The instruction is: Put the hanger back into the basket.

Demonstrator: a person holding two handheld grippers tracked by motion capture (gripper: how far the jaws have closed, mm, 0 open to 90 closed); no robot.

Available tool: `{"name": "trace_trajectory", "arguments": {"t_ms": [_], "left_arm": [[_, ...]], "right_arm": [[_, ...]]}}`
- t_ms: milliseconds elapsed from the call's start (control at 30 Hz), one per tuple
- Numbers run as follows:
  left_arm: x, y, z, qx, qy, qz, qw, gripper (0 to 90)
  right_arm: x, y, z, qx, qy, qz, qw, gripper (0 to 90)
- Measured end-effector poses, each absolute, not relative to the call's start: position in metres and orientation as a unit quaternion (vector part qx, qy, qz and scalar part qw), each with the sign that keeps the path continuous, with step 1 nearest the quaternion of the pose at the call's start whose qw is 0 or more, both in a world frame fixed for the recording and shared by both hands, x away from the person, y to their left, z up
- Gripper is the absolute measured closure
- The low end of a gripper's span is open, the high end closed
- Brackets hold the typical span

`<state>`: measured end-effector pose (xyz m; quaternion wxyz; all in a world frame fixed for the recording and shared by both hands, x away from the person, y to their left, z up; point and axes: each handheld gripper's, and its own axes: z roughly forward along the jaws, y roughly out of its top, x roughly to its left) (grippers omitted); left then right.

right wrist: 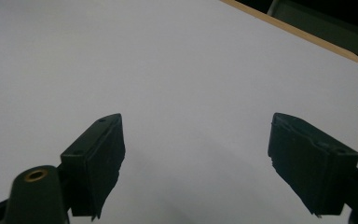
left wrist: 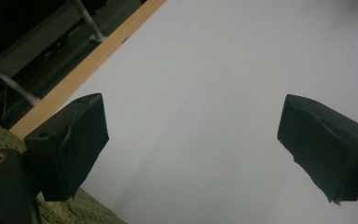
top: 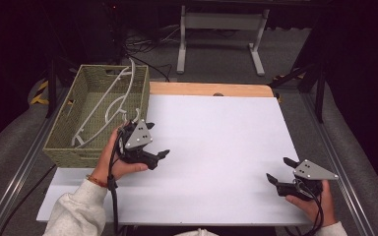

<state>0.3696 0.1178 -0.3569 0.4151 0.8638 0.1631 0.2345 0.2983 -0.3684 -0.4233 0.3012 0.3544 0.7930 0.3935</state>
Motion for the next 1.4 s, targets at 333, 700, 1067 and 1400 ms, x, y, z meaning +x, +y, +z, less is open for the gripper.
{"name": "trace_trajectory", "arguments": {"t_ms": [333,700,1067,1400], "left_arm": [[0.362,0.119,-0.38,0.877,0.16,0.211,0.4,8.9],[0.353,0.125,-0.402,0.887,0.159,0.19,0.39,9.3],[0.335,0.124,-0.414,0.897,0.139,0.183,0.377,9.6],[0.328,0.14,-0.426,0.896,0.152,0.167,0.382,9.6]], "right_arm": [[0.298,-0.369,-0.423,0.355,0.791,0.395,0.303,19.5],[0.297,-0.369,-0.422,0.349,0.79,0.402,0.305,19.3],[0.296,-0.37,-0.421,0.346,0.788,0.405,0.307,19.3],[0.296,-0.37,-0.421,0.344,0.79,0.406,0.306,19.3]]}}
